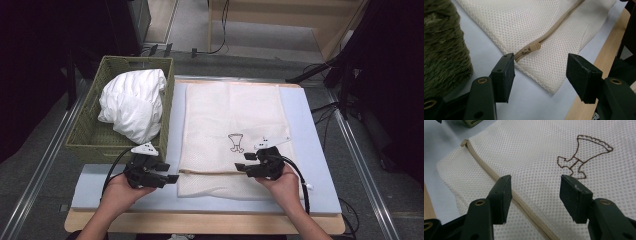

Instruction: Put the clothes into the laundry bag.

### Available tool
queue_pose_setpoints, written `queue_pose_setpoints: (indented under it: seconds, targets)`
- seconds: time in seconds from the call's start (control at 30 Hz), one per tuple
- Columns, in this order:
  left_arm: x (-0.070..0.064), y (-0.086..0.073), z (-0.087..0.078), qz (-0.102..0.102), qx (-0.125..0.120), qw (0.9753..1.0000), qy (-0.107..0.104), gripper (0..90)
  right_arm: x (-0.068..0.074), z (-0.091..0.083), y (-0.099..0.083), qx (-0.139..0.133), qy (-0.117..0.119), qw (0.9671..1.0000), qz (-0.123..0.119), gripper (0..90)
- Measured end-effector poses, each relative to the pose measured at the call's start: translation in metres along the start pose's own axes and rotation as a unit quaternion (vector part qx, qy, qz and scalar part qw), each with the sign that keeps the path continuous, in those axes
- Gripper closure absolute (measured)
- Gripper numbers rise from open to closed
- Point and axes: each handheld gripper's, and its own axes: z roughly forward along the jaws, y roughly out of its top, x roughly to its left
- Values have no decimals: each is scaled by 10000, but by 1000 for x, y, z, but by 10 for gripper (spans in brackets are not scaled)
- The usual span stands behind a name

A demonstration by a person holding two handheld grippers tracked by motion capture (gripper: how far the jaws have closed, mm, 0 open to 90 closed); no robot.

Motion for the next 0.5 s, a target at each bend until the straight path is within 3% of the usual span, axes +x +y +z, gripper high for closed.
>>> queue_pose_setpoints:
  seconds: [0.37, 0.5]
  targets:
    - [-3, 8, 7, 188, 49, 9998, -96, 408, 8, 14, -8, 222, 14, 9997, -113, 434]
    - [-2, 10, 9, 188, 67, 9997, -118, 409, 7, 22, -12, 297, 106, 9995, -16, 417]
